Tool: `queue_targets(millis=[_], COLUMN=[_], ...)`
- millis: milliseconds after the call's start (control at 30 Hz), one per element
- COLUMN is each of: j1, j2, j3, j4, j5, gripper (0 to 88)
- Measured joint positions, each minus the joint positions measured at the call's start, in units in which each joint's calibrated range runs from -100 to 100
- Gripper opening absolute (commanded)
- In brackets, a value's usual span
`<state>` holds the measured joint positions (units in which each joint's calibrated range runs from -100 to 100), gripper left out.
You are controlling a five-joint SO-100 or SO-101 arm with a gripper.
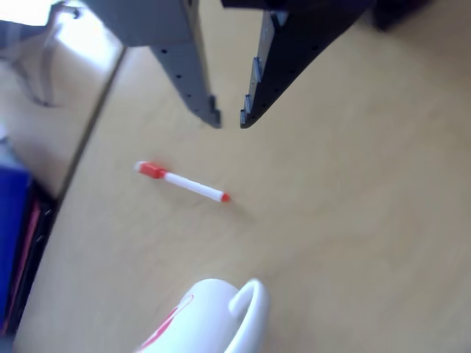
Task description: Grab the pen and place it in the cup.
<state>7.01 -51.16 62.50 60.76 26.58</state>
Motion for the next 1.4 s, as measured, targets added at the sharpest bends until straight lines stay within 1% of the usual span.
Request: queue_targets(millis=[67,200,300,467,633,833,1067,1200,1267,1400], j1=[1.70,1.03,1.18,0.96,1.03,1.03,0.37,0.52,0.44,0.52], j2=[2.11,5.64,9.94,22.15,32.67,39.33,45.47,49.18,51.37,54.15], j3=[-3.55,-9.31,-13.83,-22.96,-30.85,-38.65,-42.46,-43.00,-43.00,-43.00], j4=[1.02,5.85,9.75,14.24,14.32,13.31,11.36,11.27,10.42,7.29], j5=[2.44,7.57,9.53,12.51,14.12,15.83,18.32,20.22,21.35,21.93], gripper=[13.7,13.8,13.8,13.8,13.8,13.9,13.9,18.8,18.8,18.8])
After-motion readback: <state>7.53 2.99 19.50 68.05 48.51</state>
